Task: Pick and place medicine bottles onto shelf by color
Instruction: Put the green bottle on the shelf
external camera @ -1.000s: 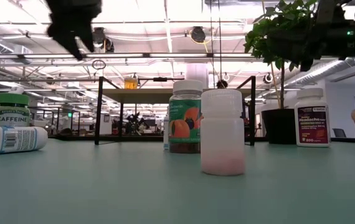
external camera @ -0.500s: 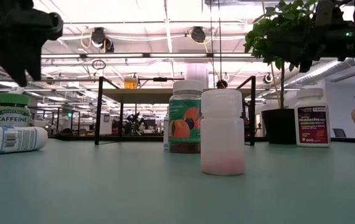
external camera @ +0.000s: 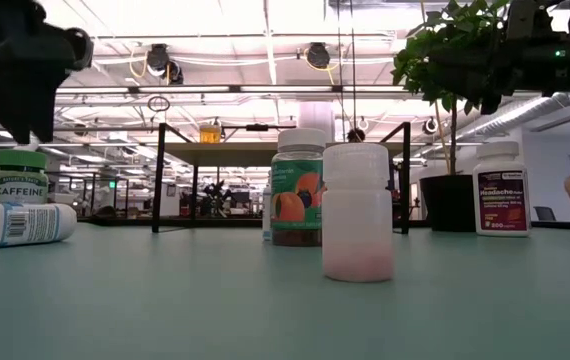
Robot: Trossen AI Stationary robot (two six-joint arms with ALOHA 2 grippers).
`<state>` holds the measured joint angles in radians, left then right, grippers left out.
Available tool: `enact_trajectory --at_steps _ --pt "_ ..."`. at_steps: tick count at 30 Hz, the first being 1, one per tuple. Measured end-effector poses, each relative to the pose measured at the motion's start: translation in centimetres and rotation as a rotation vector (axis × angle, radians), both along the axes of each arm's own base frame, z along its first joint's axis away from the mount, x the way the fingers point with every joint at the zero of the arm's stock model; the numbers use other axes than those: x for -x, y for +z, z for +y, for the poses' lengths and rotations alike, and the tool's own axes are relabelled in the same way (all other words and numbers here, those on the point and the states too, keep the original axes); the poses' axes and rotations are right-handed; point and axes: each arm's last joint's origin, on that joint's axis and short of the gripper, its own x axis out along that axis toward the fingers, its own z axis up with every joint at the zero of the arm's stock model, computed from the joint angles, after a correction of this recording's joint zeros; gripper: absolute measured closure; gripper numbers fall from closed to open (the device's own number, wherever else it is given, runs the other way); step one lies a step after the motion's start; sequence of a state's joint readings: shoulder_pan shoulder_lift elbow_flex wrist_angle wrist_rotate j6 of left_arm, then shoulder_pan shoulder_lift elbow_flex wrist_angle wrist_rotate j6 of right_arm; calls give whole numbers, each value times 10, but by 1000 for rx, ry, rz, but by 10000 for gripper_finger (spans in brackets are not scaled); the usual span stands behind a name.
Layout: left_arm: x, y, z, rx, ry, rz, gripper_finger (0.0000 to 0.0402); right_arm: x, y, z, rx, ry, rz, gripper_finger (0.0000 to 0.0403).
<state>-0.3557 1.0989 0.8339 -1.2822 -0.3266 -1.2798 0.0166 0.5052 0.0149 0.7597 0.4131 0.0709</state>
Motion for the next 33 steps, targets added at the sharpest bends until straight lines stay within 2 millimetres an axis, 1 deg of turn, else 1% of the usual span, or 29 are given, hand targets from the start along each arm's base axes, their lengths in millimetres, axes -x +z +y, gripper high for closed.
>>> enact_trajectory --at_steps 3,6,22,25,30,33 --pt "0 -12 -1 11 13 49 81 0 0 0 3 -1 0 179" --pt "2 -18 -1 31 23 81 102 0 1 0 3 -1 -10 179" --pt "1 -18 -3 73 -1 80 192 1 2 0 6 -2 -19 179" --pt "0 -18 -3 74 -1 78 199 1 2 0 6 -2 -20 179" --pt "0 -18 -2 77 5 76 188 1 2 0 6 -2 -20 179" --pt "-1 -18 1 83 12 77 191 1 2 0 6 -2 -19 179"
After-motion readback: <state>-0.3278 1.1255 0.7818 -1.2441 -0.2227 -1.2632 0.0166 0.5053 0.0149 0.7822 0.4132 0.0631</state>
